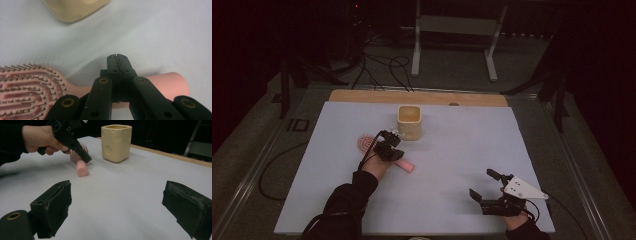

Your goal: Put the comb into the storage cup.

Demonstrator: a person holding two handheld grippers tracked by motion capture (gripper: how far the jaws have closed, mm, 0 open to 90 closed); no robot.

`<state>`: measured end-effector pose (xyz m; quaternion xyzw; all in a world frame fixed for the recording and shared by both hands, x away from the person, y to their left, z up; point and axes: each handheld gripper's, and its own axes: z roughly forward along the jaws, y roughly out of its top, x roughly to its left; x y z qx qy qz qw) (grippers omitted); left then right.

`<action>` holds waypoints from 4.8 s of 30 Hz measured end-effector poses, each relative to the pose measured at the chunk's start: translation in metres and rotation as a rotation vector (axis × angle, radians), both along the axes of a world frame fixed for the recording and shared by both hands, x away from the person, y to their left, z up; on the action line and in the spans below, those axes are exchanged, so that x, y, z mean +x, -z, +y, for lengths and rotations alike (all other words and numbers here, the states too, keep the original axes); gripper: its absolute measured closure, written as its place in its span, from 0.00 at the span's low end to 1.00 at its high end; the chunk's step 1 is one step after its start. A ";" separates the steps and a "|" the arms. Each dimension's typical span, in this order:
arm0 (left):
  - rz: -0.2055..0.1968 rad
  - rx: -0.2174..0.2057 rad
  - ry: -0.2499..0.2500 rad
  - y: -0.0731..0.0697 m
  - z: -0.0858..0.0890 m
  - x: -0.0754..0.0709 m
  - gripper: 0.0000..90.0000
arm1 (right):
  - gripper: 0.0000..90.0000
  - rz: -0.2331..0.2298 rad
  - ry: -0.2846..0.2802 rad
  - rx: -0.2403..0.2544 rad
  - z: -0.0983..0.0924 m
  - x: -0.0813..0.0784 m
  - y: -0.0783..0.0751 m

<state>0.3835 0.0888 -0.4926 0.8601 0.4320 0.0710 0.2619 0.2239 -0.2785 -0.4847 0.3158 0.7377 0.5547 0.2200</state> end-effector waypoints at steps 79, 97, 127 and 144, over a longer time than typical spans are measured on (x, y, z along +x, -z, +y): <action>0.074 0.148 0.000 -0.019 0.119 -0.064 1.00 | 0.09 0.014 0.001 -0.008 0.003 0.002 0.001; 0.100 0.126 -0.004 -0.040 0.133 -0.064 0.86 | 0.09 0.011 -0.004 -0.008 0.004 0.003 0.002; 0.151 0.165 -0.062 -0.043 0.139 -0.052 0.10 | 0.09 0.017 -0.004 -0.005 0.005 0.003 0.002; 0.196 0.136 -0.071 -0.028 0.141 -0.035 0.00 | 0.09 0.020 -0.008 -0.005 0.005 0.003 0.002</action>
